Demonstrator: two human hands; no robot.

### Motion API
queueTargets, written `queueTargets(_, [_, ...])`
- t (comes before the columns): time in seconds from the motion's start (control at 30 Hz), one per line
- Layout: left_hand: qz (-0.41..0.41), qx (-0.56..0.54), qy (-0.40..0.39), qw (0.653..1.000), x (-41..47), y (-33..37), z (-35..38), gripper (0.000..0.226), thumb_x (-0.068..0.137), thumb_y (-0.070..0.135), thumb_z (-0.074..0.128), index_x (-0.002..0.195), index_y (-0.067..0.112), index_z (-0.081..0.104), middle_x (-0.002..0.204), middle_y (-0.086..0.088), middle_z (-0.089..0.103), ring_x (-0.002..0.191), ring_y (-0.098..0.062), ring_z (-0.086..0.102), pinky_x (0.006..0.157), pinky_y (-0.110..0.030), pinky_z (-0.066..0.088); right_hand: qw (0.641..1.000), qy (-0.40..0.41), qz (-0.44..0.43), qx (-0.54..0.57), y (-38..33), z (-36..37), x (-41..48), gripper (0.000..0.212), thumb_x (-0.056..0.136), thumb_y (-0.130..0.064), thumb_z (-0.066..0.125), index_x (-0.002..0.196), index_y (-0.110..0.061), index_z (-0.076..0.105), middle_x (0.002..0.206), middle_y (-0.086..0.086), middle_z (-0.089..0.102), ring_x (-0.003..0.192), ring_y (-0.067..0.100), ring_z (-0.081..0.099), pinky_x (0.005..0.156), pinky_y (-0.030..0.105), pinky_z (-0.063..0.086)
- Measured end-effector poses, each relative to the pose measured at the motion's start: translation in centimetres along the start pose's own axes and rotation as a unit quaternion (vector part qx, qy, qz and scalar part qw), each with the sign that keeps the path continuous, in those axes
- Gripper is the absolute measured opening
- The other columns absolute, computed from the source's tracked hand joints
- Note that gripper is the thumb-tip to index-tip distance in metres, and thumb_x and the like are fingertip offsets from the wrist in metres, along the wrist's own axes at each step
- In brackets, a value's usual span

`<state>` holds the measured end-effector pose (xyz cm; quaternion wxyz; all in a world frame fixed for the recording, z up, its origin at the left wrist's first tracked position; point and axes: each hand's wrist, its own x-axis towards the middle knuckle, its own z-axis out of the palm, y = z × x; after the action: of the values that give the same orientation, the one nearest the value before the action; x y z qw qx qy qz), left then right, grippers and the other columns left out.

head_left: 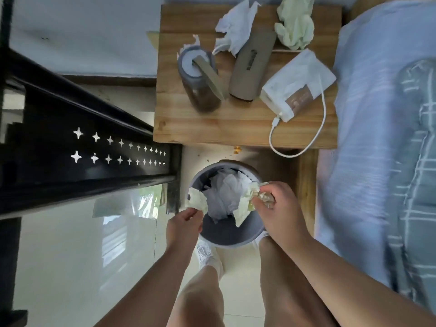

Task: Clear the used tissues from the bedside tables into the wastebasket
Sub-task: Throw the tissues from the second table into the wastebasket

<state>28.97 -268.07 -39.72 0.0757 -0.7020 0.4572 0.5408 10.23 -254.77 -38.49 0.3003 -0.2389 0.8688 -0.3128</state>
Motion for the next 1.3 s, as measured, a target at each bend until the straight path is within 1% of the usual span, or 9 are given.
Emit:
queueTargets(0.23, [-0.036, 0.054, -0.102, 0.993, 3.8, -4.0, 2.6, 0.010, 0.093, 0.013, 0.071, 0.092, 0.013, 0.081, 0.073, -0.004, 0.067, 0.072, -0.022, 0.061, 0.067, -0.036, 0.052, 0.991, -0.086, 0.090, -0.051, 5.6, 4.7, 0.8, 0.032, 0.088, -0.029, 0.077, 0.118, -0.020, 0.071, 0.109, -0.005, 0.059, 0.106, 0.020, 0.063, 0.091, 0.034, 0.051])
queueTargets(0.33, [-0.028, 0.088, -0.123, 0.988, 4.2, -4.5, 2.8, 0.018, 0.094, 0.018, 0.072, 0.111, 0.021, 0.079, 0.087, -0.007, 0.074, 0.077, -0.023, 0.069, 0.071, -0.038, 0.057, 0.982, -0.138, 0.100, -0.081, 6.3, 5.5, 0.7, 0.051, 0.085, -0.035, 0.077, 0.134, -0.027, 0.065, 0.129, -0.003, 0.065, 0.123, 0.019, 0.058, 0.103, 0.041, 0.049])
queueTargets(0.47, [-0.027, 0.078, -0.103, 0.991, 3.7, -3.9, 2.6, 0.026, 0.093, 0.018, 0.070, 0.117, 0.022, 0.078, 0.085, -0.004, 0.076, 0.082, -0.024, 0.074, 0.074, -0.040, 0.060, 0.978, -0.154, 0.099, -0.099, 5.7, 5.1, 0.2, 0.052, 0.088, -0.033, 0.074, 0.138, -0.028, 0.061, 0.138, -0.005, 0.064, 0.127, 0.016, 0.057, 0.104, 0.035, 0.048])
queueTargets(0.6, [0.002, 0.050, -0.081, 0.995, 1.7, -1.7, 1.8, 0.017, 0.095, 0.018, 0.067, 0.095, 0.030, 0.080, 0.088, -0.006, 0.079, 0.092, -0.033, 0.077, 0.080, -0.045, 0.064, 0.983, -0.144, 0.082, -0.073, 2.7, 2.3, 0.2, 0.039, 0.092, -0.029, 0.071, 0.131, -0.024, 0.066, 0.125, -0.005, 0.070, 0.114, 0.016, 0.065, 0.095, 0.033, 0.052])
queueTargets(0.87, [0.141, -0.048, 0.000, 0.989, -1.6, 10.5, -2.6, 0.014, 0.103, 0.027, 0.066, 0.096, 0.030, 0.078, 0.080, 0.006, 0.079, 0.073, -0.014, 0.075, 0.056, -0.019, 0.055, 0.995, -0.085, -0.022, 0.044, -7.7, -7.8, 4.3, 0.014, 0.092, -0.029, 0.071, 0.105, -0.029, 0.074, 0.090, -0.015, 0.072, 0.086, 0.004, 0.067, 0.078, 0.023, 0.056])
queueTargets(1.0, [0.194, -0.086, 0.046, 0.976, -0.8, 18.5, -5.1, 0.016, 0.105, 0.030, 0.064, 0.095, 0.033, 0.076, 0.085, 0.006, 0.079, 0.078, -0.016, 0.076, 0.069, -0.029, 0.061, 0.993, -0.049, -0.104, 0.036, -12.4, -11.3, 9.6, 0.010, 0.091, -0.026, 0.073, 0.101, -0.029, 0.075, 0.086, -0.017, 0.071, 0.085, 0.003, 0.067, 0.074, 0.018, 0.055])
queueTargets(1.13, [0.249, -0.077, 0.072, 0.963, 1.4, 25.1, -6.5, 0.016, 0.104, 0.025, 0.066, 0.101, 0.039, 0.074, 0.103, 0.006, 0.077, 0.084, -0.012, 0.077, 0.063, -0.021, 0.060, 0.993, -0.013, -0.101, 0.054, -15.8, -12.5, 16.2, 0.014, 0.092, -0.029, 0.071, 0.099, -0.041, 0.069, 0.088, -0.022, 0.069, 0.085, -0.003, 0.066, 0.076, 0.023, 0.056])
queueTargets(1.2, [0.270, -0.067, 0.077, 0.958, 2.9, 27.6, -6.7, 0.014, 0.103, 0.026, 0.067, 0.106, 0.037, 0.075, 0.108, 0.008, 0.076, 0.097, -0.017, 0.076, 0.076, -0.031, 0.063, 0.993, 0.003, -0.117, 0.034, -17.0, -12.6, 19.3, 0.015, 0.093, -0.030, 0.069, 0.103, -0.041, 0.068, 0.093, -0.021, 0.069, 0.089, -0.005, 0.064, 0.080, 0.023, 0.055])
queueTargets(1.3, [0.301, -0.006, 0.069, 0.951, 5.0, 30.7, -6.3, 0.012, 0.100, 0.030, 0.069, 0.108, 0.038, 0.074, 0.106, 0.018, 0.074, 0.101, -0.005, 0.070, 0.093, -0.037, 0.060, 0.990, 0.011, -0.142, -0.019, -18.3, -12.0, 23.3, 0.030, 0.094, -0.029, 0.068, 0.124, -0.029, 0.067, 0.116, -0.010, 0.069, 0.108, 0.008, 0.063, 0.095, 0.034, 0.054])
